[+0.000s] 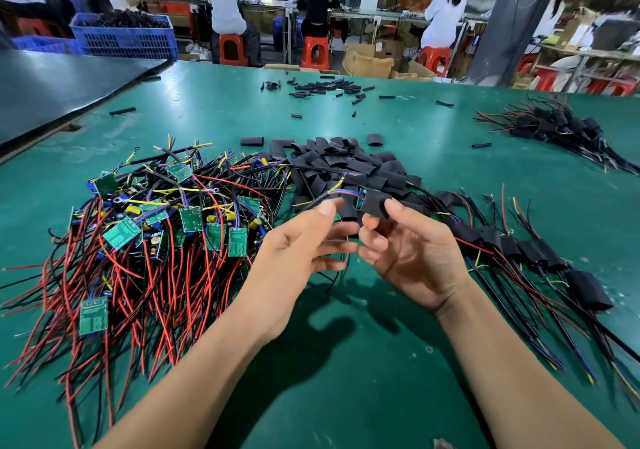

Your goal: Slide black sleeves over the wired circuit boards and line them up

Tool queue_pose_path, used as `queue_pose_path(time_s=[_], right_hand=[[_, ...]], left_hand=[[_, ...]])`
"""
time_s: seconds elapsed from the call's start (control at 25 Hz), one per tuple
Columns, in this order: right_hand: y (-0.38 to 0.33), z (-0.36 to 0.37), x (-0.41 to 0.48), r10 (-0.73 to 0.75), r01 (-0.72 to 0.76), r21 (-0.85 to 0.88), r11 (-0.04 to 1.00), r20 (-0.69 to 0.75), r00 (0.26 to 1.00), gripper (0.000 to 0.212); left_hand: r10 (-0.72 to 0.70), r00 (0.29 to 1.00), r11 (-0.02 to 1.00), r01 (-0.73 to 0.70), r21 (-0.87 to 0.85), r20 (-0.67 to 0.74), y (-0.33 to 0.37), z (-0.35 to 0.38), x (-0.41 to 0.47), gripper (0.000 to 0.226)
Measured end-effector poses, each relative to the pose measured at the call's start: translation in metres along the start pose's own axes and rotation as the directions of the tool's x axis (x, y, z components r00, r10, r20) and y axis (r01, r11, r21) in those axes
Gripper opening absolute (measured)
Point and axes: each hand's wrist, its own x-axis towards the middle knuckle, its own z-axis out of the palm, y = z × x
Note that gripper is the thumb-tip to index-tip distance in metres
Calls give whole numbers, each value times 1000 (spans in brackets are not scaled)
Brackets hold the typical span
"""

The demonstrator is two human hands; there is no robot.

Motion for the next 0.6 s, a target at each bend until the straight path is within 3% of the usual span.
queue_pose_path(time_s=[0.16,0.36,0.6], right_hand=[[-6,-6,-2,74,-77,67,995,44,996,19],[-8,-10,0,46,-43,213,976,-7,999,17],[10,0,6,41,-51,-89,995,-111,993,15]], left_hand=[[-1,1000,999,2,-52,23,0,4,1,51],[-14,1000,999,15,-52,14,-1,5,1,50],[1,994,996,-11,-90,-111,-2,-2,7,38]])
